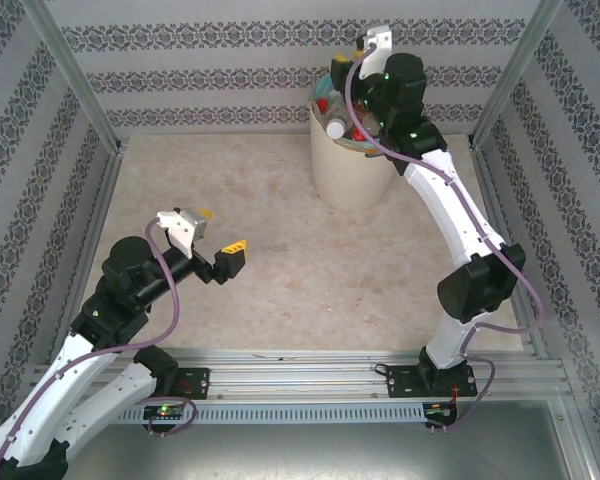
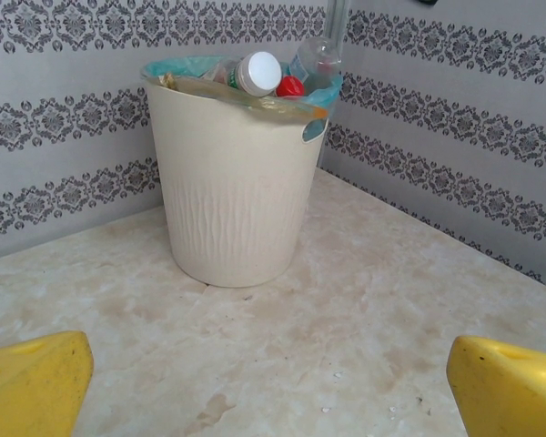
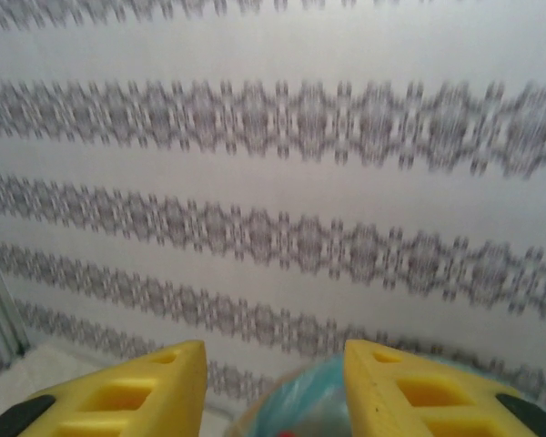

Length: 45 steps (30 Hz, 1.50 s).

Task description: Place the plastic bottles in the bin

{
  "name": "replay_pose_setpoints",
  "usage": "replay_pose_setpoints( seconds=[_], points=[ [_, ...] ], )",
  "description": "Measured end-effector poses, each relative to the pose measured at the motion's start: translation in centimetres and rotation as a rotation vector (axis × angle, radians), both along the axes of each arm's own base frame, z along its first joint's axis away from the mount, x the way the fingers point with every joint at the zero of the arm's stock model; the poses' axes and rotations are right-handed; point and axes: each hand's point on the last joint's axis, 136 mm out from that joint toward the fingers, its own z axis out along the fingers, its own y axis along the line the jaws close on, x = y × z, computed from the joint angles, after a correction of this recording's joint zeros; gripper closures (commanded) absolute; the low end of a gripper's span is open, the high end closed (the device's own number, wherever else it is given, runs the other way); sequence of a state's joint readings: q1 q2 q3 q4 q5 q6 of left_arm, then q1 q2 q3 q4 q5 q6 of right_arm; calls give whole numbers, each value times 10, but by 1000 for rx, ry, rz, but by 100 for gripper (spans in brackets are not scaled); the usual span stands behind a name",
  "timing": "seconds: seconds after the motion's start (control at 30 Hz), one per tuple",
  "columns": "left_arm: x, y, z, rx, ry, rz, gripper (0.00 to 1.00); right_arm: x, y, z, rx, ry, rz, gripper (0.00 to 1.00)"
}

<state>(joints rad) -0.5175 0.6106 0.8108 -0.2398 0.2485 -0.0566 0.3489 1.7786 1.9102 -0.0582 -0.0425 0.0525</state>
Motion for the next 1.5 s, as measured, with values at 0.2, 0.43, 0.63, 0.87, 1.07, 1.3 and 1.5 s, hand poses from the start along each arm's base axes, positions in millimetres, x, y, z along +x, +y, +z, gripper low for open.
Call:
replay_pose_setpoints(
  seconds=[0.2,0.43,0.63,0.87,1.07,1.3,1.5],
  points=[
    [1,4,-1,4,2,22,0,3,12,-92,-6,225,31,56],
    [4,3,-7,4,23,31,0,-22,43,-81,-63,192,81,46],
    [7,4,-9,9,30,42,0,-31,49,-81,-132,183,74,42],
    [10,3,-12,17,40,46,0,-27,35,-83,-212,167,2,43],
    [11,3,-15,24,48,46,0,-5,15,-90,-279,176,-78,44],
    [12,4,-16,32,45,55,0,5,2,-83,-257,171,-107,47],
    [15,3,-20,40,57,60,0,10,-8,-85,-183,194,-114,48]
  ],
)
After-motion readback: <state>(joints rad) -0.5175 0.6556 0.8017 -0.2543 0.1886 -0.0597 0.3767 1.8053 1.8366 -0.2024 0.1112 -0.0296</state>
